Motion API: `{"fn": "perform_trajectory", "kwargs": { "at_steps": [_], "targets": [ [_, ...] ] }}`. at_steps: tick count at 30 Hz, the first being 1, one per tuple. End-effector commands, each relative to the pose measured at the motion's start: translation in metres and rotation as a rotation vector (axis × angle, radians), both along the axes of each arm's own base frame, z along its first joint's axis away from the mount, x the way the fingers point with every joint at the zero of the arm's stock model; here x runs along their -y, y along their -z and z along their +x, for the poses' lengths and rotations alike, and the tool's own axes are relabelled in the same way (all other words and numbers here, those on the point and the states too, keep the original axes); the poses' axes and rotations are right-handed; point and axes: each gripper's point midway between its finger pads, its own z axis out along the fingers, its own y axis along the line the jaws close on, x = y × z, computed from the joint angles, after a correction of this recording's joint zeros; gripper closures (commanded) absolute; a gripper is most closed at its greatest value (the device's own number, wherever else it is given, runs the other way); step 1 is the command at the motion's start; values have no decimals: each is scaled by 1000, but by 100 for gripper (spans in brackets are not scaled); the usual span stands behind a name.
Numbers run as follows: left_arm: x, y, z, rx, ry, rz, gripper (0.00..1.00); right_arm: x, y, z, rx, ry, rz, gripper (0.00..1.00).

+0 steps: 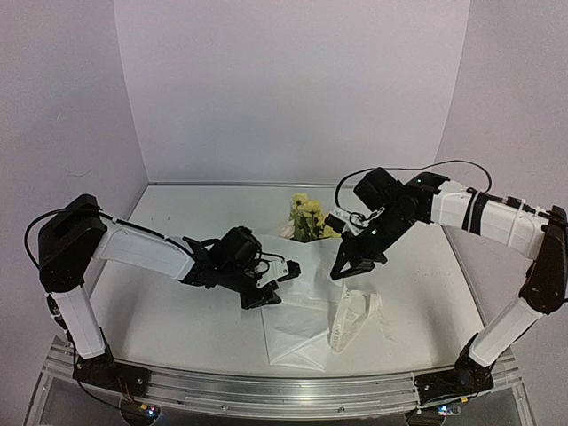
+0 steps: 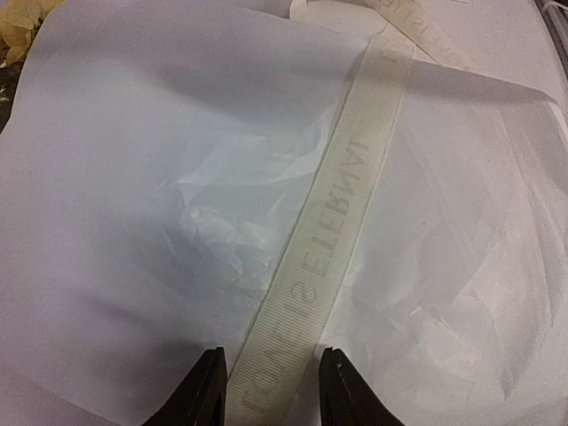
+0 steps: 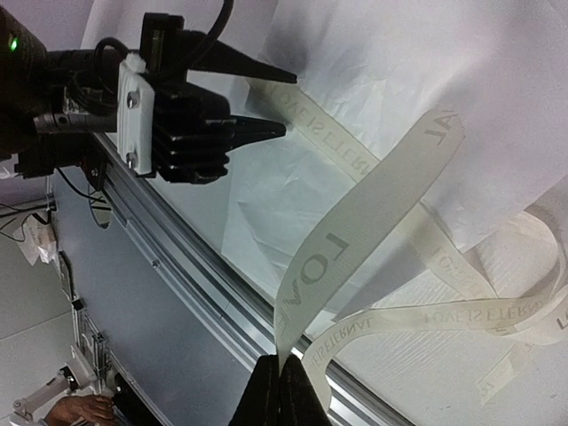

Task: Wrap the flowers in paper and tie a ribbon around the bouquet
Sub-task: Cross the ribbon over the folded bouquet.

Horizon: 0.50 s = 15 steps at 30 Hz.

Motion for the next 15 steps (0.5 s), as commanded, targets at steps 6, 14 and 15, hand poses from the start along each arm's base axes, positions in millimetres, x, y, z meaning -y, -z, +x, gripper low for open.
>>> {"fn": "perform_trajectory", "kwargs": {
  "at_steps": [6,14,15],
  "targets": [
    [17,-17,8,32,15,-30,98,26,-93,48,133,52,159,100],
    [23,-29,10,26,-7,-86,100,8,-130,81,108,52,289,100],
    [25,-33,12,26,-16,-105,100,1,-127,76,76,37,303,100]
  ]
}}
